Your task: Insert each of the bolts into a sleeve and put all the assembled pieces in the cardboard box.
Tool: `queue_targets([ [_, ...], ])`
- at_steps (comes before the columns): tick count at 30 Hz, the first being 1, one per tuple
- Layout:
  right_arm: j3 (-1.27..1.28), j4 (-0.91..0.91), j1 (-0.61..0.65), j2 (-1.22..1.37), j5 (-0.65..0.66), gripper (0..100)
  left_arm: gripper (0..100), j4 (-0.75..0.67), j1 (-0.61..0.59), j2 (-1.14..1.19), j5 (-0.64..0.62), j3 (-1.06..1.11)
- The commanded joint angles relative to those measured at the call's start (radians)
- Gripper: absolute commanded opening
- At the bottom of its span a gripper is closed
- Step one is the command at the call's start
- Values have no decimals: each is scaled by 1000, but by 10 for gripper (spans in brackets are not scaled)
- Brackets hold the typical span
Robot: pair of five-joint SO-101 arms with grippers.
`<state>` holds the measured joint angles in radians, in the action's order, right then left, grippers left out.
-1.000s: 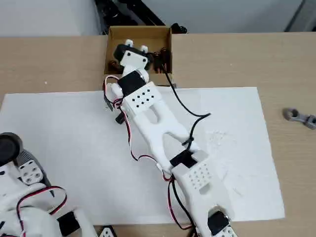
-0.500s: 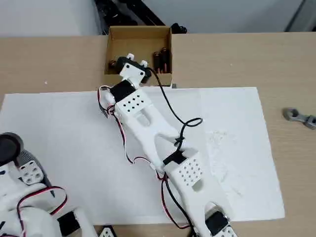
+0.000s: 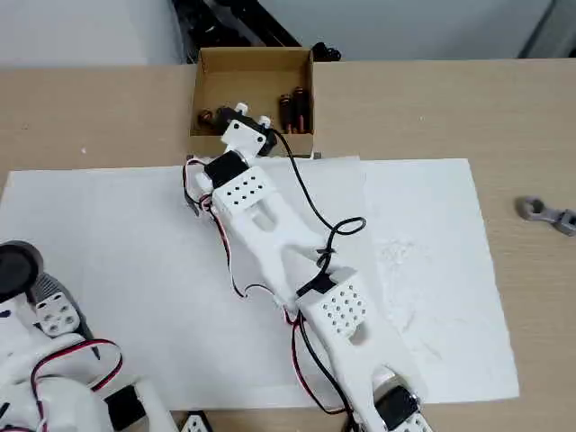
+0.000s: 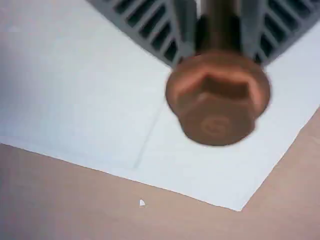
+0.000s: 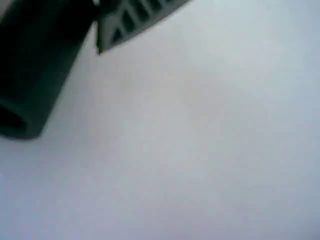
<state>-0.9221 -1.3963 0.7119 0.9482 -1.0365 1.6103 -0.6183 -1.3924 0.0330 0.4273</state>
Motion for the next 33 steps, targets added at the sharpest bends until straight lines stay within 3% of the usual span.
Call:
queue_targets([
  [1,-8,25,-45,33,3,199,6,-6,-6,-3,11,-5],
  [8,-8,8,-42,39,5,196,6,-6,-6,-3,11,-5],
  [15,-6,-105,-41,44,5,50,6,-6,-6,-3,11,-4],
  [29,-8,-229,-19,1,6,54,6,-6,-6,-3,8,-4],
  [33,-8,-248,-15,-85,63,53,6,-6,-6,-3,6,-4],
])
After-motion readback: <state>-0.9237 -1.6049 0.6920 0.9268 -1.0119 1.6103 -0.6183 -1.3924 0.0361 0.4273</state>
